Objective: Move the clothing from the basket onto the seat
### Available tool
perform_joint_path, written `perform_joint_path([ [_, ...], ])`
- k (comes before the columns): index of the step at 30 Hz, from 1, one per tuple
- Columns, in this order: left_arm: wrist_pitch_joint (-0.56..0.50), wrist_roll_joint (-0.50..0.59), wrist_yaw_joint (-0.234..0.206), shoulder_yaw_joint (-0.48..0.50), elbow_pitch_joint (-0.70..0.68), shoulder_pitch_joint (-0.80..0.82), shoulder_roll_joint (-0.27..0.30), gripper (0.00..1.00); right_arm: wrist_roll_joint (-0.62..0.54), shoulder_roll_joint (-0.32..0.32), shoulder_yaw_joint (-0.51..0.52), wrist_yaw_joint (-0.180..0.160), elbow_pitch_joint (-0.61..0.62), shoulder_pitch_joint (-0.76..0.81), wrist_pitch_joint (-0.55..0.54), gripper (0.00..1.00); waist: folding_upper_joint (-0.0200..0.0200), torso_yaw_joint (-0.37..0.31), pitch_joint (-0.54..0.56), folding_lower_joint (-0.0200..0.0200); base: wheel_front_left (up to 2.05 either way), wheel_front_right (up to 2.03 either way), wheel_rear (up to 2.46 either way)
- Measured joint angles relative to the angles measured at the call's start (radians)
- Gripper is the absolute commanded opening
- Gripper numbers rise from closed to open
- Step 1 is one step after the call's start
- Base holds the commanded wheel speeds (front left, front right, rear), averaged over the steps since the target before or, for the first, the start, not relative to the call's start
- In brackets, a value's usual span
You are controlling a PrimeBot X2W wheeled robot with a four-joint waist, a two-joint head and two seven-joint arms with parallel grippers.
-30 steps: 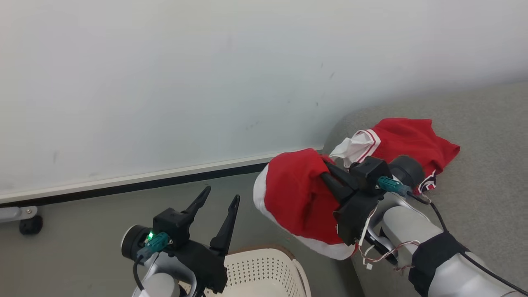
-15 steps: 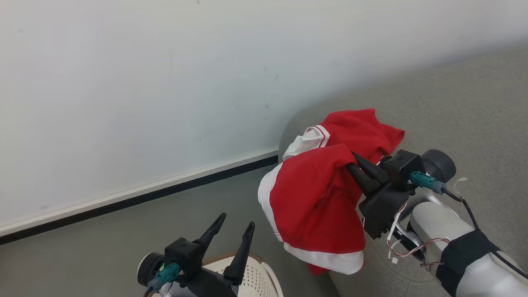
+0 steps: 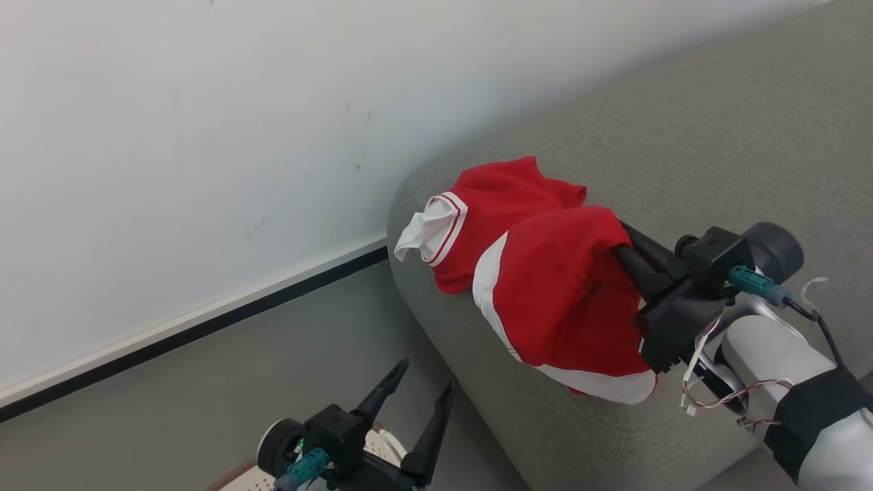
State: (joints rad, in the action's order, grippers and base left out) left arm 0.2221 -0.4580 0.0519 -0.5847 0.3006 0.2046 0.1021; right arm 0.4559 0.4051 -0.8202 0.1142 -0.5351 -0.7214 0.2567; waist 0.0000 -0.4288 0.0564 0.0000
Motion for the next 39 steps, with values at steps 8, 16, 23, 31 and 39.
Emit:
perform_joint_path([
  [8, 0.000, 0.033, 0.002, -0.034, -0.031, 0.000, -0.002, 1.00, 0.004, 0.023, 0.040, -0.015, 0.044, -0.009, -0.002, 0.00, 0.0000, -0.018, -0.059, 0.0000, 0.00, 0.00, 0.00],
  [16, -0.005, 0.056, 0.010, -0.033, -0.097, 0.011, 0.056, 1.00, 0.040, 0.050, 0.130, -0.037, 0.053, -0.147, -0.023, 0.00, 0.0000, -0.004, -0.144, 0.0001, 0.00, 0.00, 0.00],
  [23, -0.020, 0.083, 0.010, -0.007, -0.160, 0.036, 0.108, 1.00, 0.047, 0.095, 0.211, -0.062, 0.000, -0.330, -0.064, 0.00, 0.0001, 0.021, -0.233, 0.0001, 0.00, 0.00, 0.00],
  [31, -0.045, 0.093, 0.010, 0.029, -0.249, 0.082, 0.165, 1.00, 0.050, 0.132, 0.258, -0.084, -0.084, -0.433, -0.108, 0.00, 0.0001, 0.060, -0.340, 0.0002, 0.00, 0.00, 0.00],
  [39, -0.081, 0.109, 0.009, 0.060, -0.350, 0.122, 0.219, 1.00, 0.062, 0.131, 0.282, -0.116, -0.119, -0.471, -0.119, 0.00, 0.0001, 0.087, -0.453, 0.0002, 0.00, 0.00, 0.00],
])
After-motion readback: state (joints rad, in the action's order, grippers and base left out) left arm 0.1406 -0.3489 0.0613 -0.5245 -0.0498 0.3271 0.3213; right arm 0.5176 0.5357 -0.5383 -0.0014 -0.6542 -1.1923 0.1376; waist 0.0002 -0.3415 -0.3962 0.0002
